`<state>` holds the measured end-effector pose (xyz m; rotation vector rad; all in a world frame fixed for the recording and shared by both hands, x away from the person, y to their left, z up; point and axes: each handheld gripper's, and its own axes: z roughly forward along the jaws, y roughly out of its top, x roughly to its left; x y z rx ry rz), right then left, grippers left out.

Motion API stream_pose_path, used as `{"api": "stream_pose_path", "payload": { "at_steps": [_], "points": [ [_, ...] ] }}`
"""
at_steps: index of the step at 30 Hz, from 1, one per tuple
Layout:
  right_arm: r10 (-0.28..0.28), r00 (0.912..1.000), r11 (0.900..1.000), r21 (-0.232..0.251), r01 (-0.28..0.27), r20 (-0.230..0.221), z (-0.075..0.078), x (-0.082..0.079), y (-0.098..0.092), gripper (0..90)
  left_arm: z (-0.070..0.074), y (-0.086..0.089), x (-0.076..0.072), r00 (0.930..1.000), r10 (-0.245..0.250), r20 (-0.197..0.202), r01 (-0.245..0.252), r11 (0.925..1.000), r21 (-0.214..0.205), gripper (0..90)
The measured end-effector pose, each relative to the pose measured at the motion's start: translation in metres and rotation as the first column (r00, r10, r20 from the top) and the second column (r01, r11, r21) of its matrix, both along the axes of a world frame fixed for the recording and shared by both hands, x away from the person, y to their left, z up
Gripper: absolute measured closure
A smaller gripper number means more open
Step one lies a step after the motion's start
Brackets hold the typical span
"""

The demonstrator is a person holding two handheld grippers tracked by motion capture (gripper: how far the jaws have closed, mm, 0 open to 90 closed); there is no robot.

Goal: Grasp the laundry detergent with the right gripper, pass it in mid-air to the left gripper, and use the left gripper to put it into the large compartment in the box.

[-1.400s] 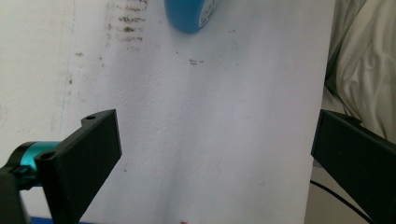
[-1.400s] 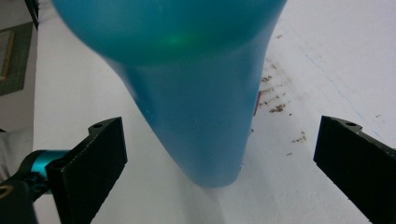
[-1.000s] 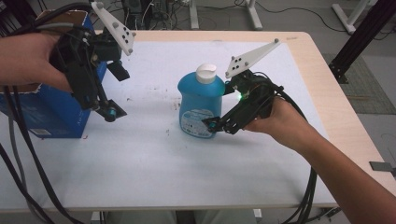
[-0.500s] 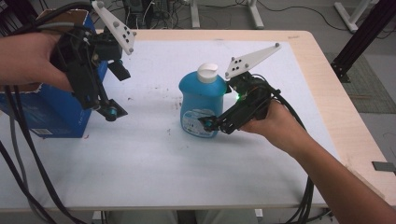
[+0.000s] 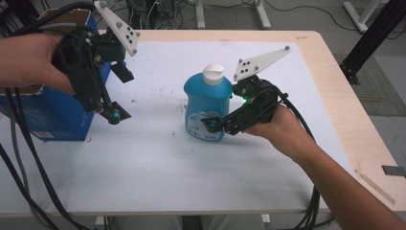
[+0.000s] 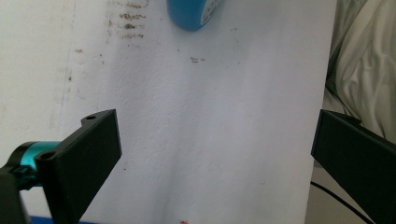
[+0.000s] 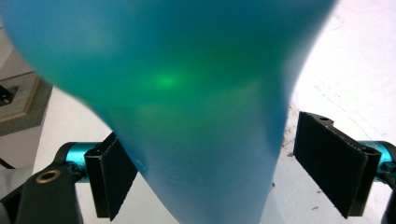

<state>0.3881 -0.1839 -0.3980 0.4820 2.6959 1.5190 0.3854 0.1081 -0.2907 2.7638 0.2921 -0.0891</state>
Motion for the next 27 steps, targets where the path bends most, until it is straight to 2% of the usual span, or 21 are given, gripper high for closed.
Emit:
{"api": "stream_pose_path", "payload": {
  "at_steps": [3,8,20,27],
  "points": [
    [0.004,0.9999,1.0000,-0.003,-0.004,0.010,-0.0006,0.0001,0.0006,16.5,-0.0002,0.0003,0.0000,1.0000,-0.001,-0.001,0.001,1.0000,-0.001,1.6],
    [0.020,0.9992,0.9997,0.015,-0.020,0.036,-0.0002,-0.0012,-0.0003,24.6,-0.0016,0.0003,-0.0004,1.0000,0.001,-0.003,-0.001,1.0000,-0.004,1.6],
    [0.040,0.9979,0.9987,0.030,-0.041,0.051,-0.0022,-0.0007,0.0009,31.1,-0.0010,-0.0022,-0.0001,1.0000,-0.004,-0.007,0.004,0.9999,-0.011,1.6],
    [0.037,0.9961,0.9982,0.043,-0.041,0.080,-0.0021,-0.0005,0.0008,36.7,-0.0007,-0.0020,0.0001,1.0000,-0.003,-0.007,0.002,0.9999,-0.012,1.6]
  ]
}}
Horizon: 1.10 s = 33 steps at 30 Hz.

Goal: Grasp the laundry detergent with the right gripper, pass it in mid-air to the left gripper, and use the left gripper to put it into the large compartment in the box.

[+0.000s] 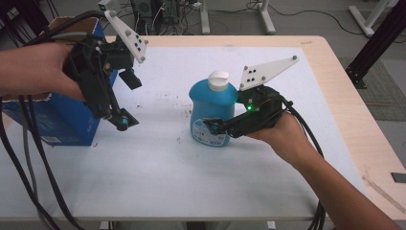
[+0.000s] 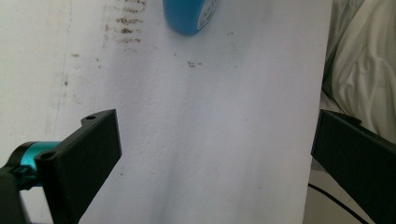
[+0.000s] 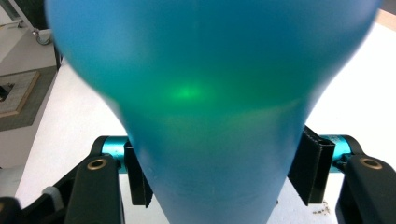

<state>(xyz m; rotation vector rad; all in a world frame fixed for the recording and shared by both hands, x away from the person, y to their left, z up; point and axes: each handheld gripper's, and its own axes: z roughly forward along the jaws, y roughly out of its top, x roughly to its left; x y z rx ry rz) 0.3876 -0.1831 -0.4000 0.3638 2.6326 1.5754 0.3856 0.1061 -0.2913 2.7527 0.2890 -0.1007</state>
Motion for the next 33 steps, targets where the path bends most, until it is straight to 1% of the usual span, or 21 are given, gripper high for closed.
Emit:
{"api": "stream_pose_path", "payload": {
  "at_steps": [2,3,5,8,11,13,17,18,20,23,24,27,29,33],
  "points": [
    [0.008,0.9999,1.0000,0.003,-0.008,0.007,0.000,-0.001,0.001,40.2,0.000,0.000,0.000,1.0000,0.000,0.001,0.000,1.0000,0.001,1.6],
    [0.011,0.9998,0.9999,0.001,-0.011,0.018,-0.001,-0.002,0.001,41.3,0.000,0.000,0.000,1.0000,0.001,0.000,-0.001,1.0000,0.000,1.7],
    [0.009,0.9996,1.0000,-0.001,-0.009,0.028,-0.001,-0.002,0.002,42.6,0.000,0.000,0.000,1.0000,0.003,0.000,-0.003,1.0000,-0.001,1.6],
    [0.007,0.9981,1.0000,-0.003,-0.006,0.062,0.000,-0.004,0.002,44.7,0.000,-0.001,0.001,1.0000,0.001,-0.001,-0.001,1.0000,-0.003,1.6],
    [0.003,0.9967,1.0000,-0.006,-0.003,0.081,0.000,-0.006,0.002,46.0,0.000,-0.001,0.001,1.0000,0.001,0.000,-0.001,1.0000,-0.007,1.6],
    [0.000,0.9960,1.0000,-0.008,0.001,0.089,0.000,-0.007,0.002,46.7,0.001,-0.001,0.001,0.9999,0.010,-0.011,-0.011,0.9999,-0.011,1.6],
    [-0.004,0.9965,1.0000,-0.008,0.005,0.084,0.001,-0.007,0.003,47.3,0.003,-0.002,0.001,0.9999,0.011,-0.006,-0.011,0.9998,-0.018,1.6],
    [0.000,0.9963,0.9999,-0.013,0.001,0.085,0.001,-0.007,0.003,47.3,0.005,-0.003,0.001,0.9999,0.009,-0.005,-0.009,0.9996,-0.026,1.6],
    [0.014,0.9970,0.9998,-0.016,-0.013,0.076,0.004,-0.007,0.004,47.3,0.009,-0.005,0.000,1.0000,0.002,-0.002,-0.002,0.9996,-0.027,1.6],
    [0.032,0.9966,0.9994,-0.016,-0.031,0.075,0.011,-0.007,0.004,47.2,0.015,-0.010,-0.001,0.9999,-0.012,0.000,0.012,0.9996,-0.025,1.6],
    [0.039,0.9960,0.9991,-0.019,-0.038,0.081,0.014,-0.007,0.004,47.2,0.018,-0.012,-0.001,0.9998,-0.020,0.005,0.020,0.9996,-0.021,1.6],
    [0.059,0.9954,0.9981,-0.025,-0.057,0.076,0.026,-0.006,0.005,47.2,0.025,-0.017,-0.001,0.9994,-0.033,0.011,0.033,0.9993,-0.018,1.6],
    [0.072,0.9946,0.9969,-0.038,-0.069,0.075,0.032,-0.005,0.006,47.1,0.029,-0.021,-0.002,0.9992,-0.037,0.015,0.037,0.9992,-0.018,1.6],
    [0.109,0.9916,0.9927,-0.061,-0.104,0.071,0.041,-0.002,0.009,47.0,0.035,-0.027,0.000,0.9988,-0.044,0.020,0.044,0.9990,0.002,1.6]
  ]
}}
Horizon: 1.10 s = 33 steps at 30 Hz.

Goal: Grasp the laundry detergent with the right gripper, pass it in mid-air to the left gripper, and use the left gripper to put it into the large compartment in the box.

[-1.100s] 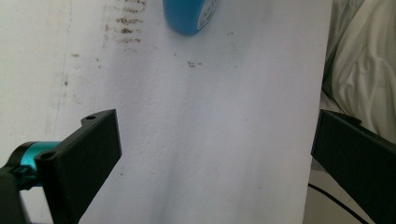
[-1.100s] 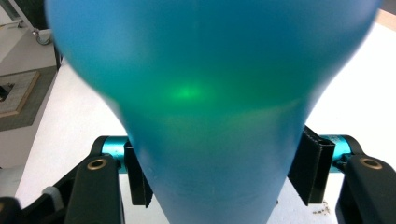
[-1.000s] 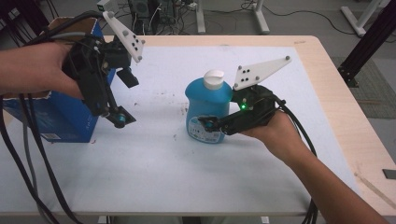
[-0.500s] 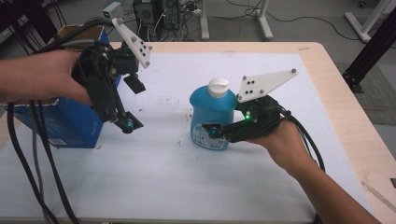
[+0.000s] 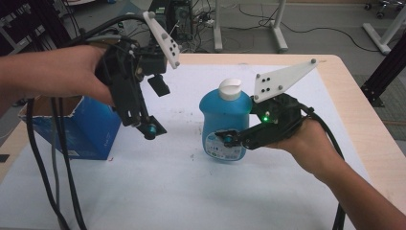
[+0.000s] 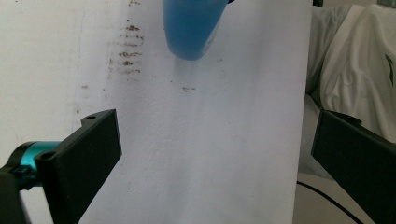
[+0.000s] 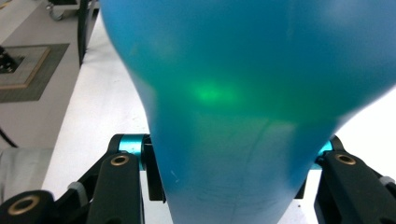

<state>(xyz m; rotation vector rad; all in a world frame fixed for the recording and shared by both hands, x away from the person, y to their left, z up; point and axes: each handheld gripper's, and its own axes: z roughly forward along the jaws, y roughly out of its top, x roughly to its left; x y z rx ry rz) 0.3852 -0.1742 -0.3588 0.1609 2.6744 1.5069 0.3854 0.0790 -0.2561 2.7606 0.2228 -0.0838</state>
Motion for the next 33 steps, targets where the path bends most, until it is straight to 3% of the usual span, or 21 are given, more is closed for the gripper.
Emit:
{"api": "stream_pose_path", "payload": {
  "at_steps": [11,33],
  "points": [
    [0.068,0.9976,0.9971,-0.033,-0.068,-0.011,0.018,0.004,0.006,47.0,0.008,-0.018,0.001,0.9993,-0.035,0.009,0.035,0.9992,0.016,1.6],
    [0.122,0.9920,0.9916,-0.038,-0.124,-0.031,0.025,0.005,0.031,47.0,0.019,-0.058,0.008,0.9927,-0.119,0.016,0.119,0.9922,0.039,1.6]
  ]
}}
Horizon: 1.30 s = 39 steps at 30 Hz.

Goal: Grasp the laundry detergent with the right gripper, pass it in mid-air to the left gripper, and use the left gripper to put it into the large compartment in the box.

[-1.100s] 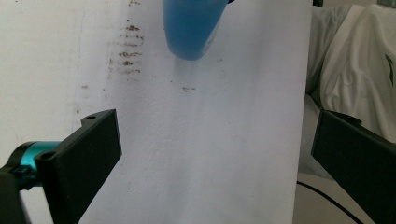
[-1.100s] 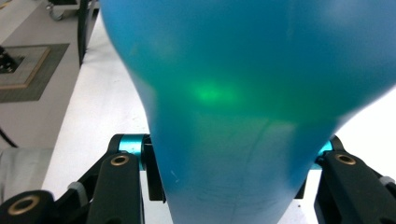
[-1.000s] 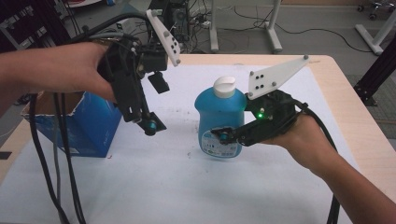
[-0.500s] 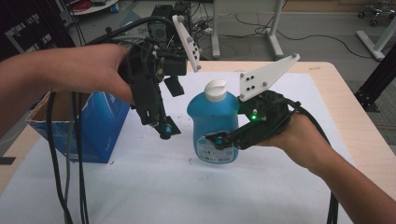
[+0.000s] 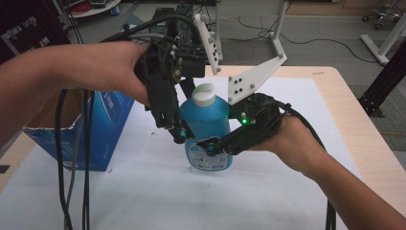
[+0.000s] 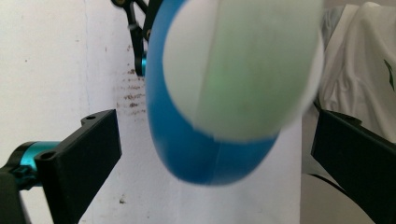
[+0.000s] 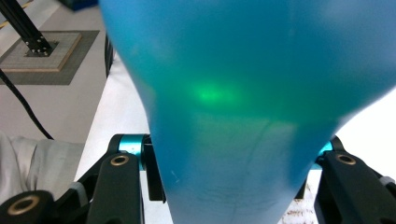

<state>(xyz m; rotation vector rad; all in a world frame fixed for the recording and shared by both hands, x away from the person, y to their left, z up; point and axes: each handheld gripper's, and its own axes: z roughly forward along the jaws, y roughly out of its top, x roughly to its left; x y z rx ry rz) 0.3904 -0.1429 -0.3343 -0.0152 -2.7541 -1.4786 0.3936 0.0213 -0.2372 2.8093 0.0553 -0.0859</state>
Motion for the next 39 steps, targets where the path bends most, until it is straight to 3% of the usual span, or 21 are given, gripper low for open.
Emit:
{"api": "stream_pose_path", "payload": {
  "at_steps": [17,19,25,28,39],
  "points": [
    [0.010,0.9999,0.9999,-0.008,-0.010,-0.013,0.001,0.001,0.004,47.0,-0.002,-0.015,0.005,0.9995,-0.032,-0.004,0.032,0.9995,-0.005,2.9],
    [0.009,0.9998,0.9999,-0.009,-0.009,-0.018,0.002,0.001,0.005,47.0,-0.001,-0.015,0.006,0.9987,-0.050,-0.006,0.050,0.9987,-0.013,9.4],
    [0.012,0.9995,0.9998,-0.013,-0.012,-0.029,0.001,0.001,0.005,46.9,-0.002,-0.016,0.007,0.9984,-0.056,-0.004,0.056,0.9984,-0.012,14.0],
    [0.013,0.9995,0.9998,-0.012,-0.014,-0.030,0.001,0.001,0.006,46.9,-0.001,-0.016,0.007,0.9978,-0.066,-0.011,0.066,0.9976,-0.020,20.3],
    [0.011,0.9995,0.9998,-0.013,-0.012,-0.028,0.001,0.001,0.007,46.9,0.000,-0.012,0.006,0.9975,-0.071,0.003,0.071,0.9973,-0.019,27.5]
  ]
}}
